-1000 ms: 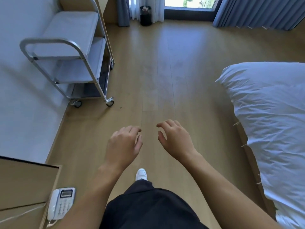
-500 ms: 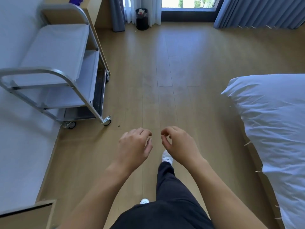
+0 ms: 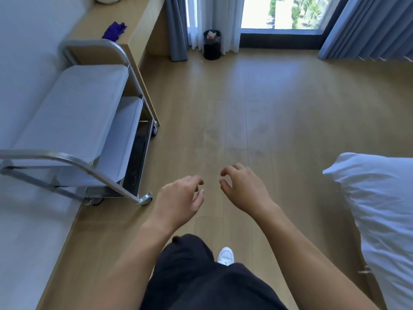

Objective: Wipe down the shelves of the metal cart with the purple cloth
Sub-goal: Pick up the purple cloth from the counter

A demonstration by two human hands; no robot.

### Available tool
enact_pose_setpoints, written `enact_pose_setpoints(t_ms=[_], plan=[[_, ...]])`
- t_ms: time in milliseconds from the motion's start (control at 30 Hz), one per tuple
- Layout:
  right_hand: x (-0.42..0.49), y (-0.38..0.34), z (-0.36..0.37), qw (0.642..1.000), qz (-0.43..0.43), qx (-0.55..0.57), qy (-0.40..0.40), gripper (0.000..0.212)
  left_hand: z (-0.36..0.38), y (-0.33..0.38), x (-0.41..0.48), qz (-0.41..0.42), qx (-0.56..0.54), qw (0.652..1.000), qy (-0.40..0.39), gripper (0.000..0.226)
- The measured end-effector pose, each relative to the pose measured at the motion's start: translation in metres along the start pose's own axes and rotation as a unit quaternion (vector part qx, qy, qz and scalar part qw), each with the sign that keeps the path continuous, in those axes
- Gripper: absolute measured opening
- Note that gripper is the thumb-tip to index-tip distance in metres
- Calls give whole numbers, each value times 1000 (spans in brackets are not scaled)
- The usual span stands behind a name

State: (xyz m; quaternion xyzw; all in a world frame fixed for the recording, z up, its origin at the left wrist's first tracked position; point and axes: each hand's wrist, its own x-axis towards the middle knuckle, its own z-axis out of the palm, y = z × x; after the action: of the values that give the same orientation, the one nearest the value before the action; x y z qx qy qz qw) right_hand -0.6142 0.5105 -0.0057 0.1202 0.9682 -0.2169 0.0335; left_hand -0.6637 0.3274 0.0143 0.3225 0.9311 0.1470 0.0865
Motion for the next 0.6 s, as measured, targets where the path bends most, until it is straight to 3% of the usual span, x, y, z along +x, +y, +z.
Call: enact_pose_setpoints(t_ms=[233,433,600], plan=[[122,18,-5,998,0,-4,-69,21,3,-48,127,-4,10,998,-54,25],[274,19,-19,998,-6,-63,-14,26,-4,-107,269,-46,56,997,-10,29],[397,4,-46,996,6,-89,17,49,-46,-142,399,-29,94,995,13,41]])
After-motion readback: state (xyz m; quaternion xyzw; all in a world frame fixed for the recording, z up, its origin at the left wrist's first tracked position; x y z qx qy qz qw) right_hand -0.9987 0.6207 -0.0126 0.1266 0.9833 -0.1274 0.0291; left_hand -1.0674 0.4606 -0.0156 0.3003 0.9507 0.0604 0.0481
